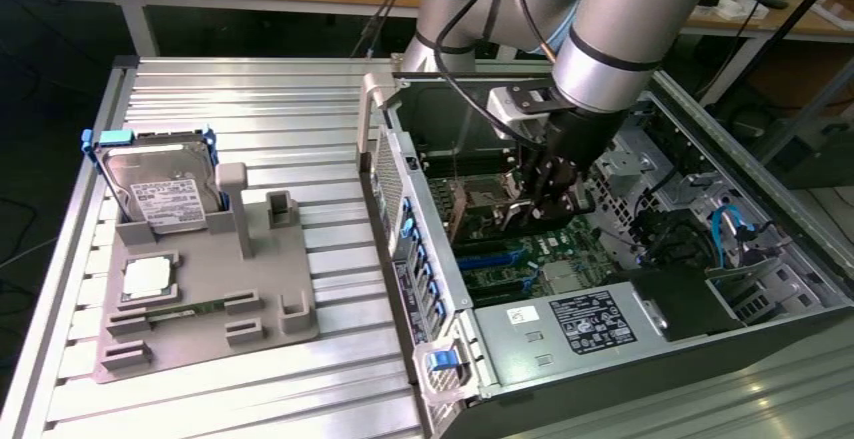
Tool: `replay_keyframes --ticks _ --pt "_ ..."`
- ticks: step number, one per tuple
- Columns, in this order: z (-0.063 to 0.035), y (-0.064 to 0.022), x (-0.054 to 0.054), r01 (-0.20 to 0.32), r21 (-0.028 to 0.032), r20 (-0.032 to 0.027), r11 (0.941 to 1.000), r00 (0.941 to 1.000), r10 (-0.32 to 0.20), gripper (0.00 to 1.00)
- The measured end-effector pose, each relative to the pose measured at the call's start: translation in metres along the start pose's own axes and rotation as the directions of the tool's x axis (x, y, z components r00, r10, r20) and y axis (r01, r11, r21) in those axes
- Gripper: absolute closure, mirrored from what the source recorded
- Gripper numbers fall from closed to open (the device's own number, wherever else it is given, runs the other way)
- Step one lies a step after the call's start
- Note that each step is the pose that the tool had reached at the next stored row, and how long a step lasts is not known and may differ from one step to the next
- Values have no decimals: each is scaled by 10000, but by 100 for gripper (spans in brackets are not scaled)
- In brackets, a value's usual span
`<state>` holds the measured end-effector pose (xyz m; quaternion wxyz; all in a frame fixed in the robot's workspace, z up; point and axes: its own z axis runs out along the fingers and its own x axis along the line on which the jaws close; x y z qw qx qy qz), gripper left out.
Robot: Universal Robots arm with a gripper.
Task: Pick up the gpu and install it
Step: 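Insert the gpu into the slot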
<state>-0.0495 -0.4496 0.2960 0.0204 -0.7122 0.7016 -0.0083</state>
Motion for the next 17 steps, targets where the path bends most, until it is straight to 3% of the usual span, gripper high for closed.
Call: replay_keyframes --ticks 5,10,12,15,17 --pt "68 92 0 -2 0 -26 10000 10000 2 73" --pt "156 98 2 -153 -29 -30 9999 9999 153 73" --pt "176 98 2 -272 -84 -35 9996 9996 271 73" --pt "193 99 3 -379 -242 -43 9990 9993 378 73" --pt "195 99 10 -392 -261 -46 9989 9992 391 73"
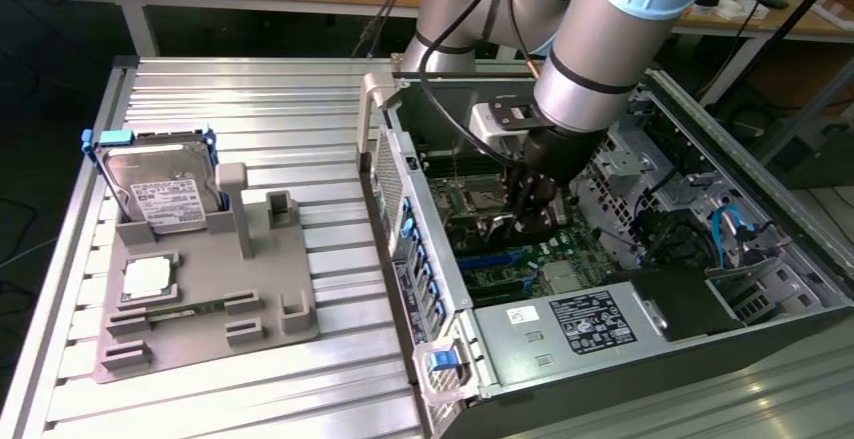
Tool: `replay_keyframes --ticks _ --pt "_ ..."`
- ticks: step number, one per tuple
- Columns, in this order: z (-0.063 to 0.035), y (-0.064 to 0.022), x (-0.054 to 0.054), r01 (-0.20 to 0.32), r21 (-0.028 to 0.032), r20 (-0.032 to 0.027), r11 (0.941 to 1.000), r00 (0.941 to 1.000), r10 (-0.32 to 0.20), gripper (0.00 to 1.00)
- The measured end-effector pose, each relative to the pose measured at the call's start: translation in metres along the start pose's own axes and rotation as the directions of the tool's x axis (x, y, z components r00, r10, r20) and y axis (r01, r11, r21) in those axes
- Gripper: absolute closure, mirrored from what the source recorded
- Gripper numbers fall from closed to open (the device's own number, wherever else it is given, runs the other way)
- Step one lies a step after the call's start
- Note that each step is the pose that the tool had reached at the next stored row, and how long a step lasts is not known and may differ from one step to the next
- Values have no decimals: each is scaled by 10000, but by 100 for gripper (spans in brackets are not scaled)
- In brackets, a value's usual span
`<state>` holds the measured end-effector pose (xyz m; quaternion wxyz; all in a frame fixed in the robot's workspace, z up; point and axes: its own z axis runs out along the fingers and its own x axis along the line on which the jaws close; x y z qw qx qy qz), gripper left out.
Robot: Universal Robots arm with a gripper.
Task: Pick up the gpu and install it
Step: 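Insert the gpu into the slot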
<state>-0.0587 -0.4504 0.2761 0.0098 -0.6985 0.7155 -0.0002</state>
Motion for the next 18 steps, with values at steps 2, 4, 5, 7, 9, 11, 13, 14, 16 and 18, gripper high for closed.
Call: replay_keyframes --ticks 2,4,5,7,9,11,13,14,16,18 --pt "3 -6 30 -3 -9 2 10000 10000 3 73" --pt "5 -8 44 -7 -11 2 10000 10000 7 73" --pt "6 -9 50 -8 -13 2 10000 10000 8 73" --pt "7 -10 59 -11 -18 2 10000 10000 11 73" --pt "10 -10 61 -13 -19 2 10000 10000 13 73" --pt "16 -8 62 -10 -19 1 10000 10000 10 73" --pt "19 -4 62 -10 -20 0 10000 10000 10 73" --pt "21 -3 62 -10 -20 0 10000 10000 10 73" --pt "22 3 62 -12 -19 1 10000 10000 12 73" --pt "24 12 63 -11 -18 3 10000 10000 11 73"
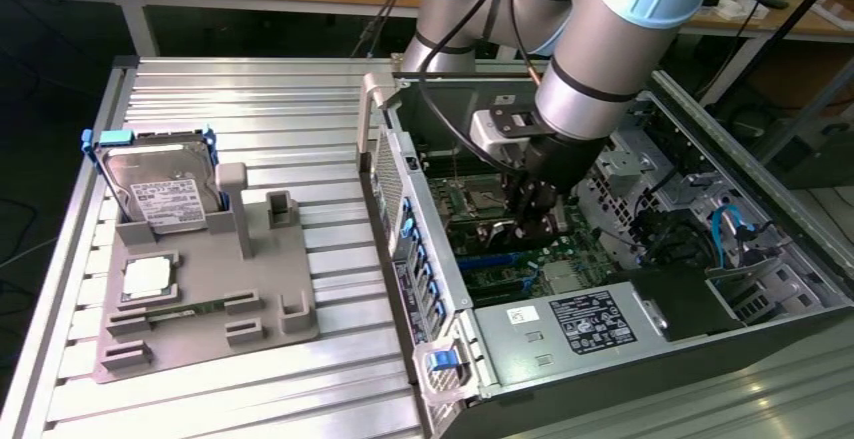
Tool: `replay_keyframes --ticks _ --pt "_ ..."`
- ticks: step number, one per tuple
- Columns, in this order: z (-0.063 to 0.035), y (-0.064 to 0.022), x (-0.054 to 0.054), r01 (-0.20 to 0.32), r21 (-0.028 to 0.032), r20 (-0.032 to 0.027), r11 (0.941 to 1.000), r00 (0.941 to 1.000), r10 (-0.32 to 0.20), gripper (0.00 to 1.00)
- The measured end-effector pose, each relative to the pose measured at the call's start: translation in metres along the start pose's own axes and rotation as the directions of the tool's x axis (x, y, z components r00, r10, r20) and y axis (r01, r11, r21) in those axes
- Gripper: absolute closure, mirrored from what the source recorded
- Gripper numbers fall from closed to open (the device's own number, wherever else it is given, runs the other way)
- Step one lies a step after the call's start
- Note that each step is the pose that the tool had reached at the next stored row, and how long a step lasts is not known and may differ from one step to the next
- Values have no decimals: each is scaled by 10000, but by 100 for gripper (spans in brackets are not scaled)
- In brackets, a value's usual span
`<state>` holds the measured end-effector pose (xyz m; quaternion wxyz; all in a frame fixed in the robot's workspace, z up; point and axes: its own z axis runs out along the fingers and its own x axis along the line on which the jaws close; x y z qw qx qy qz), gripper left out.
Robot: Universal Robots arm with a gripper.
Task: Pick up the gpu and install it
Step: 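Insert the gpu into the slot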
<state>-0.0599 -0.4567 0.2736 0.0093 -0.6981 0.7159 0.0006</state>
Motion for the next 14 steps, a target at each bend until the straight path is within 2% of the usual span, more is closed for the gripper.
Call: replay_keyframes --ticks 14 --pt "53 14 36 0 11 -1 10000 10000 0 73"
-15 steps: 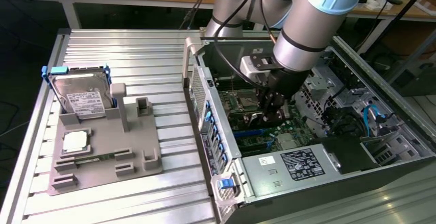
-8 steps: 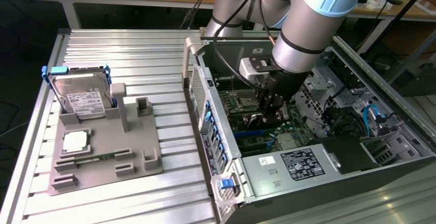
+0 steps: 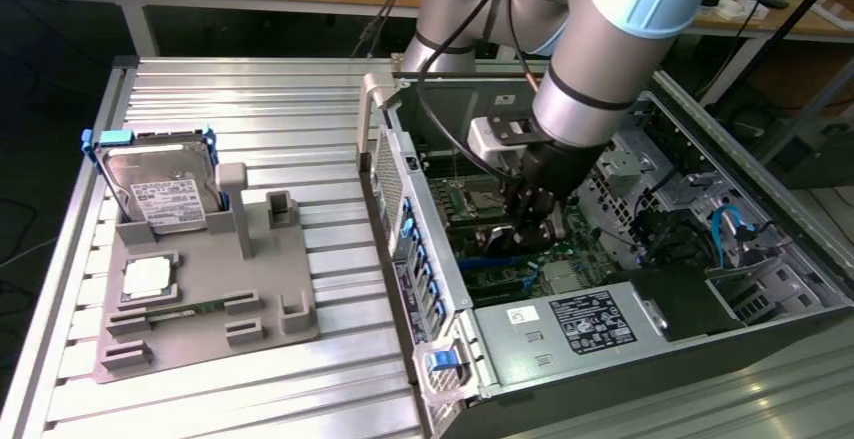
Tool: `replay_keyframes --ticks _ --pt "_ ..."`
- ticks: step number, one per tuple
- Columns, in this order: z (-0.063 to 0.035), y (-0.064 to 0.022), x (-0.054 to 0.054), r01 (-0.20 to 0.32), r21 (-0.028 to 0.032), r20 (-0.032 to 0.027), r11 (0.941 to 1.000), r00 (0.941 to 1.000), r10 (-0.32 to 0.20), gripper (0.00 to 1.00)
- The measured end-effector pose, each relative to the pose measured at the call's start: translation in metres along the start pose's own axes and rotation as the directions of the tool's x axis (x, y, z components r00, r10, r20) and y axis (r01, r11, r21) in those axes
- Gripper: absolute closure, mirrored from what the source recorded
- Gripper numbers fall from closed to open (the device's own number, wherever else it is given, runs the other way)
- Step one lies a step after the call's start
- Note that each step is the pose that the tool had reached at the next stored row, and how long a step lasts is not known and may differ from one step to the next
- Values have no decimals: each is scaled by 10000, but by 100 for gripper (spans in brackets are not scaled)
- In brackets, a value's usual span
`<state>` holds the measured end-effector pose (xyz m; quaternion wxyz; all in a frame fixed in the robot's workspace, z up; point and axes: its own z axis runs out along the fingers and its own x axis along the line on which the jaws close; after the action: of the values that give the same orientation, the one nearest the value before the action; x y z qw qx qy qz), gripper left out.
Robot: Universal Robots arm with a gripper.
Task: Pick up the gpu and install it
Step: 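Insert the gpu into the slot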
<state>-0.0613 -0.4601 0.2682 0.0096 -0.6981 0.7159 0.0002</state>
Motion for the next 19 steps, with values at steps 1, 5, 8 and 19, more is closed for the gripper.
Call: replay_keyframes --ticks 1,5,8,19 --pt "1 2 5 0 0 -1 10000 10000 0 73" --pt "10 25 13 1 1 1 10000 10000 -1 73" --pt "14 40 14 0 -1 -2 10000 10000 0 73" --pt "39 78 15 0 0 1 10000 10000 0 73"
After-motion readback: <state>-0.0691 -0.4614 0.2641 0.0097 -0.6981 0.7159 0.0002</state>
